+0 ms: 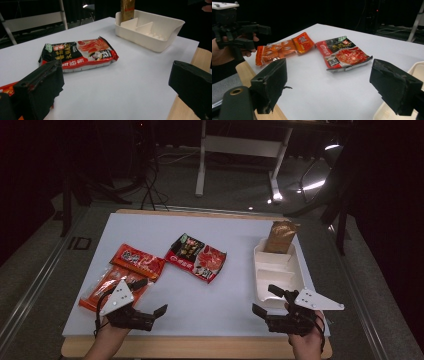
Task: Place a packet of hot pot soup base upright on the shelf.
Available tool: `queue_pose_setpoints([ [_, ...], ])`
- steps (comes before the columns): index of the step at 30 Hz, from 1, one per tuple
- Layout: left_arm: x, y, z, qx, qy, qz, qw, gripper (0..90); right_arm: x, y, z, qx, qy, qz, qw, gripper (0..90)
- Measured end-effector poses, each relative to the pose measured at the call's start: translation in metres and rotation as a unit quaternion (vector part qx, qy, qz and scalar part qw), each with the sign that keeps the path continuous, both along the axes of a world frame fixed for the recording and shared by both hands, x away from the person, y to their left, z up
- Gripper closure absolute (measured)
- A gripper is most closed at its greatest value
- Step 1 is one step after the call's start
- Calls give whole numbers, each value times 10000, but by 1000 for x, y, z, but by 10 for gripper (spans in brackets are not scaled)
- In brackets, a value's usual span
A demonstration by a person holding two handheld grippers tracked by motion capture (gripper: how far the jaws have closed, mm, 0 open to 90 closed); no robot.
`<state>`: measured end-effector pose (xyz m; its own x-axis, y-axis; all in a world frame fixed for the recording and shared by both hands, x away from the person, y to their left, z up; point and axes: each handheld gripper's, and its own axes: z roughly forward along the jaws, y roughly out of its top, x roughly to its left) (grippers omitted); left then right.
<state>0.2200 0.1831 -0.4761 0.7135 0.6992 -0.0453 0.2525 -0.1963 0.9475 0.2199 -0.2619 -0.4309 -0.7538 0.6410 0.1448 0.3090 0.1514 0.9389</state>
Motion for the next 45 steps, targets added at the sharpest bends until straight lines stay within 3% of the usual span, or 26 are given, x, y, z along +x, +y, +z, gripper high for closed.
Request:
queue_pose_setpoints([
  [3, 9, -4, 0, -13, 113, -32, 9999, 3, 0, 0, 0, 24, 13, 4, 10000, 145],
  [7, 22, -13, 0, -66, 479, -64, 9988, 3, -1, 0, 0, 36, 18, 22, 10000, 145],
  [10, 32, -19, -1, -62, 647, -46, 9979, 3, -2, -1, 0, 52, 3, 35, 10000, 145],
  [22, 72, -47, 3, 162, 588, -120, 9981, 10, -10, -8, -7, 92, 135, 30, 9999, 146],
  [32, 105, -65, 5, 230, 448, -126, 9987, 205, -10, -6, -7, 70, 108, 78, 9999, 146],
  [39, 124, -78, 5, 177, 549, -131, 9983, 287, -12, -5, -5, 58, 29, 97, 9999, 149],
  [45, 146, -95, 5, 438, 632, 19, 9970, 409, -11, -4, -6, 48, 44, 122, 9999, 149],
])
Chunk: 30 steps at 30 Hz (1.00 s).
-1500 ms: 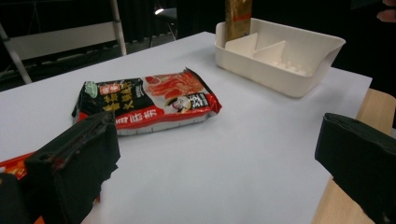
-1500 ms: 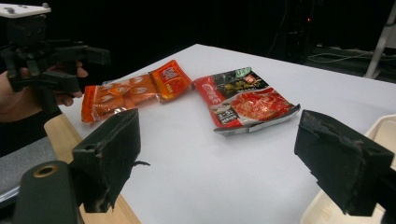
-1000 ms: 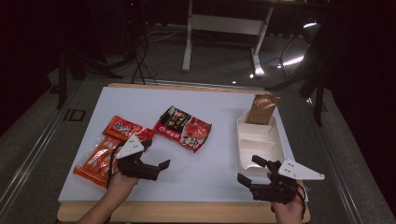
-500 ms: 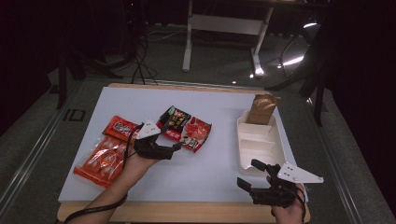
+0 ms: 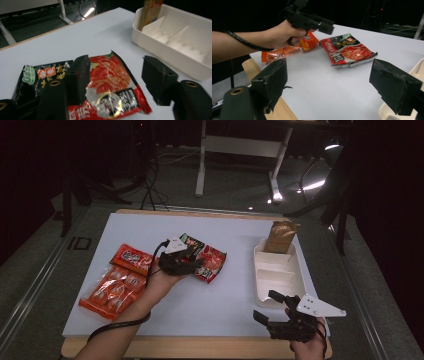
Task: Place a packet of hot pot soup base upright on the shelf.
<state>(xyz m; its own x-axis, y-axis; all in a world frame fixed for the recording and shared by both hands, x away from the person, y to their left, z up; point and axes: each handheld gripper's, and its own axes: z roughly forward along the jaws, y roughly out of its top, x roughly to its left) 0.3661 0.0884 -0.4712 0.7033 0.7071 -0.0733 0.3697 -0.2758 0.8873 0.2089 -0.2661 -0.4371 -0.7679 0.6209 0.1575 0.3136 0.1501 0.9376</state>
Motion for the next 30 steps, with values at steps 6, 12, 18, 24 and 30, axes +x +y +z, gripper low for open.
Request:
queue_pose_setpoints([
  [6, 24, -15, -8, 178, 132, -14, 9998, 633, 0, -1, -1, -24, 14, -15, 10000, 149],
  [12, 48, -27, -18, 269, 403, 61, 9988, 801, -1, -2, -1, -9, 21, -10, 10000, 149],
  [18, 68, -42, -25, 510, 555, 132, 9971, 897, -1, -3, -3, -23, 54, 19, 10000, 149],
  [24, 90, -54, -23, 638, 702, 295, 9951, 900, 1, -2, -5, -15, 129, 89, 9999, 154],
  [30, 106, -66, -29, 821, 850, 357, 9924, 900, -1, -1, -7, -20, 120, 133, 9998, 154],
])
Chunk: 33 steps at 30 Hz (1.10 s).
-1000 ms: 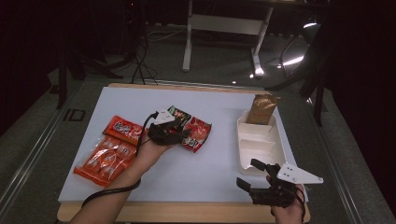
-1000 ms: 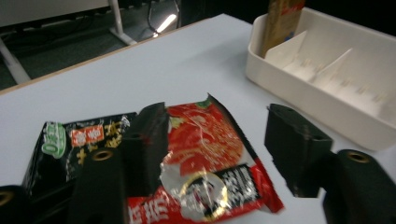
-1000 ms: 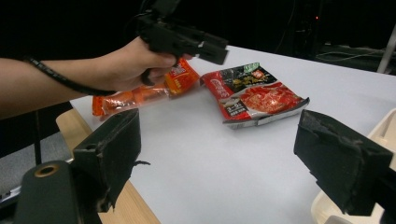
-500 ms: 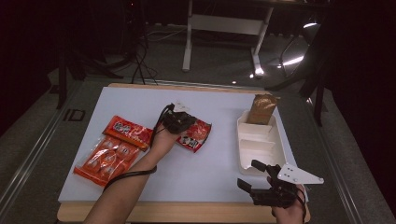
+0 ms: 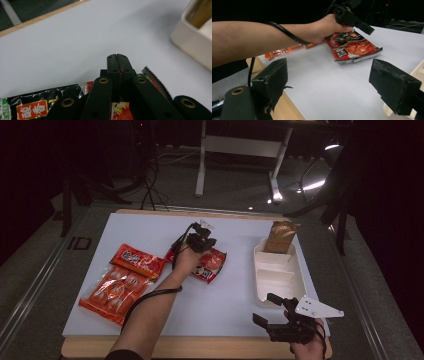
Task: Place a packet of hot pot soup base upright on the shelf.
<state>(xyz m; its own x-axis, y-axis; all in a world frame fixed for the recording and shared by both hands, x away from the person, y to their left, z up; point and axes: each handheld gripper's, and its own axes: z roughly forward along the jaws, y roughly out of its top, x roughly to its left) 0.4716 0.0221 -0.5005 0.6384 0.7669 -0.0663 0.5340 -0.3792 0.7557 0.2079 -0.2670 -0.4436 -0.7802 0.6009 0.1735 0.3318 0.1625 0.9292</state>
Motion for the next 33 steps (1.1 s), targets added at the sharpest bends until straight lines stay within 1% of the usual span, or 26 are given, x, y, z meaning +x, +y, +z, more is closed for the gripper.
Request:
queue_pose_setpoints([
  [4, 7, -9, -8, 207, 158, 23, 9997, 900, 0, -1, 0, 19, 9, 0, 10000, 154],
  [5, 8, -11, -9, 205, 156, 47, 9997, 900, 0, -1, 0, 26, 6, -7, 10000, 154],
  [7, 12, -14, -10, 205, 224, 76, 9995, 900, -1, -1, 1, 43, -5, -8, 10000, 154],
  [9, 15, -18, -11, 323, 248, 74, 9991, 900, -2, -1, 1, 48, -21, -4, 10000, 154],
  [11, 19, -21, -12, 361, 315, 91, 9988, 900, -2, -2, 1, 66, -21, 8, 10000, 154],
  [12, 20, -24, -12, 347, 366, 82, 9987, 900, -2, -2, 2, 73, -14, 5, 10000, 154],
  [13, 20, -26, -13, 390, 371, 62, 9985, 900, -2, -2, 2, 92, -8, 10, 10000, 154],
  [14, 21, -28, -14, 497, 369, 48, 9981, 900, -2, -2, 2, 101, -16, 18, 9999, 154],
  [15, 21, -28, -14, 497, 369, 48, 9981, 900, -2, -2, 2, 101, -16, 18, 9999, 154],
  [16, 22, -31, -16, 553, 463, 10, 9974, 900, -3, -2, 2, 94, -20, 21, 10000, 154],
  [18, 24, -33, -19, 644, 568, 18, 9963, 900, -2, -2, 1, 92, -10, 51, 9999, 154],
  [19, 24, -33, -22, 650, 654, -3, 9957, 900, -2, -2, 1, 85, -3, 54, 9999, 154],
  [20, 23, -33, -23, 604, 638, 2, 9961, 900, -2, -2, 1, 87, 6, 60, 9999, 154],
  [21, 23, -32, -22, 550, 682, 46, 9961, 900, -2, -1, 1, 95, 7, 64, 9999, 153],
  [22, 23, -32, -22, 536, 693, 39, 9962, 900, -2, -1, 1, 100, 8, 66, 9999, 154],
  [24, 20, -33, -21, 595, 642, 54, 9961, 900, -2, -1, 1, 101, 13, 78, 9999, 154],
  [26, 16, -33, -21, 570, 614, 18, 9965, 900, -2, -1, 0, 98, 24, 90, 9999, 154],
  [28, 12, -34, -22, 550, 632, -26, 9965, 900, -2, 0, 0, 78, 1, 98, 9999, 154],
  [31, 3, -35, -21, 623, 607, -109, 9962, 900, -2, 0, 0, 74, 10, 111, 9999, 154],
  [33, -2, -34, -21, 629, 659, -166, 9957, 900, -2, 1, 0, 67, 9, 108, 9999, 154],
])
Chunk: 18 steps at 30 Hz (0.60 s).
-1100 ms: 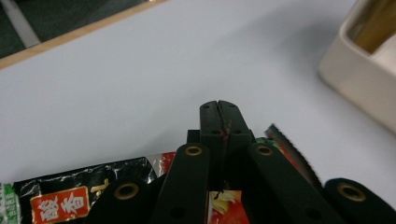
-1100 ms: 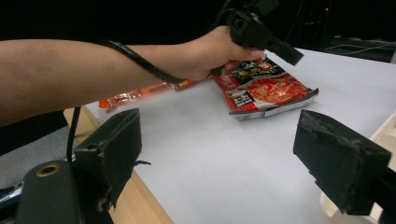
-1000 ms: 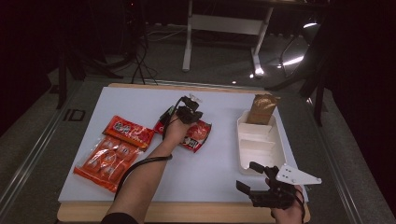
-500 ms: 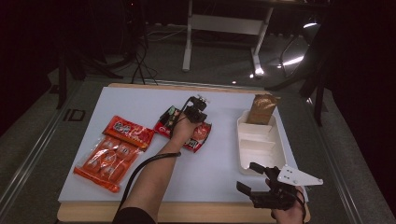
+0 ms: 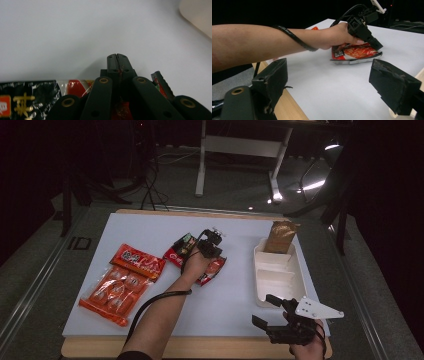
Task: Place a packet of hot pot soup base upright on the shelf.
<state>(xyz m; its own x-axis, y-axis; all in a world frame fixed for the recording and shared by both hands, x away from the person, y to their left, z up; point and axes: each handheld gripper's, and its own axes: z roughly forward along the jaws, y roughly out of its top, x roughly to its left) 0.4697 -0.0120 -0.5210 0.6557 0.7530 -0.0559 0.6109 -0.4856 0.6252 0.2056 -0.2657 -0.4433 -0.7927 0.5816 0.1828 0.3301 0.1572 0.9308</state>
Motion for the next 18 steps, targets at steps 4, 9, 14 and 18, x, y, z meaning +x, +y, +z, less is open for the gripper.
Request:
queue_pose_setpoints([
  [4, -11, 0, 1, -30, 62, -63, 10000, 900, -1, 2, 0, -26, 3, 17, 10000, 154],
  [9, -25, 5, 3, -204, 157, -110, 9996, 900, 0, 4, 0, -44, 35, 36, 10000, 154],
  [14, -38, 8, 9, -137, 187, -142, 9996, 900, 0, 6, -1, -61, 31, 68, 10000, 154],
  [18, -44, 14, 9, -185, 255, -99, 9995, 900, 0, 6, -1, -62, 27, 78, 9999, 154],
])
